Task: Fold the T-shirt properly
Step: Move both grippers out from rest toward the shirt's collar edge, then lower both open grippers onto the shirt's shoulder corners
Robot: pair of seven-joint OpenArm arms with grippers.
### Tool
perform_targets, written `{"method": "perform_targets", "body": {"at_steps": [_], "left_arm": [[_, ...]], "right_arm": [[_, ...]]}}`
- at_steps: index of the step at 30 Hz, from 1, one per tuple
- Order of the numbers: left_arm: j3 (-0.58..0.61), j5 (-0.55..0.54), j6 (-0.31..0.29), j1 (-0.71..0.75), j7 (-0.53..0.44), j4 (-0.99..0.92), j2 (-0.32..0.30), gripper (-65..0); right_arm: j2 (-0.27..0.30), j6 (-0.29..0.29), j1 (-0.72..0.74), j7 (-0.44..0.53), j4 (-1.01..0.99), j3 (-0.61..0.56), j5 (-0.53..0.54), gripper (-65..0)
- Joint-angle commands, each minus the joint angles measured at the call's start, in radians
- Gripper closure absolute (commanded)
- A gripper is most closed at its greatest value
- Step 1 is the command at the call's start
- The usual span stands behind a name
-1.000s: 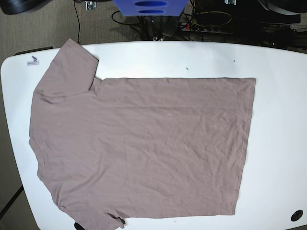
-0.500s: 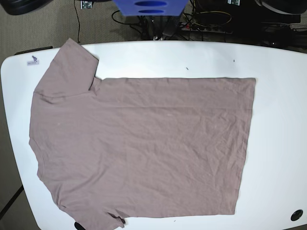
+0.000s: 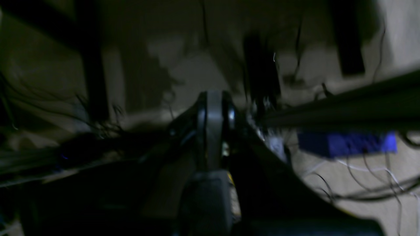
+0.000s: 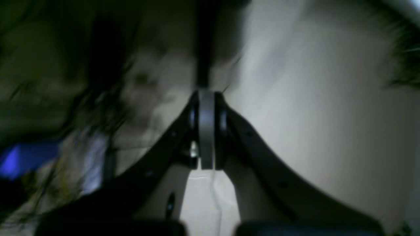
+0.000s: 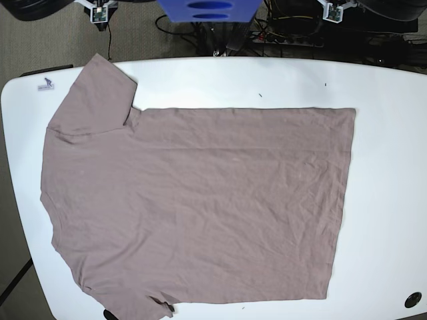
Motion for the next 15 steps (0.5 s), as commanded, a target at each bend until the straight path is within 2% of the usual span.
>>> {"method": "perform_targets", "body": {"at_steps": [1, 10, 15], "left_arm": [[-0.016, 0.004, 0.003, 0.031, 0.008, 0.052, -0.002, -0.8], [-0.089, 0.011, -0.004, 0.021, 0.105, 0.148, 0.010, -2.9], [-0.112, 0.017, -0.002, 0.023, 0.126, 0.207, 0.005, -2.7]], "right_arm": [[0.002, 0.001, -0.030, 0.018, 0.039, 0.006, -0.001, 0.0], [0.005, 0.021, -0.049, 0.063, 0.099, 0.000, -0.006, 0.0], [0.035, 0.047, -0.040, 0.062, 0.153, -0.004, 0.001, 0.0]]}}
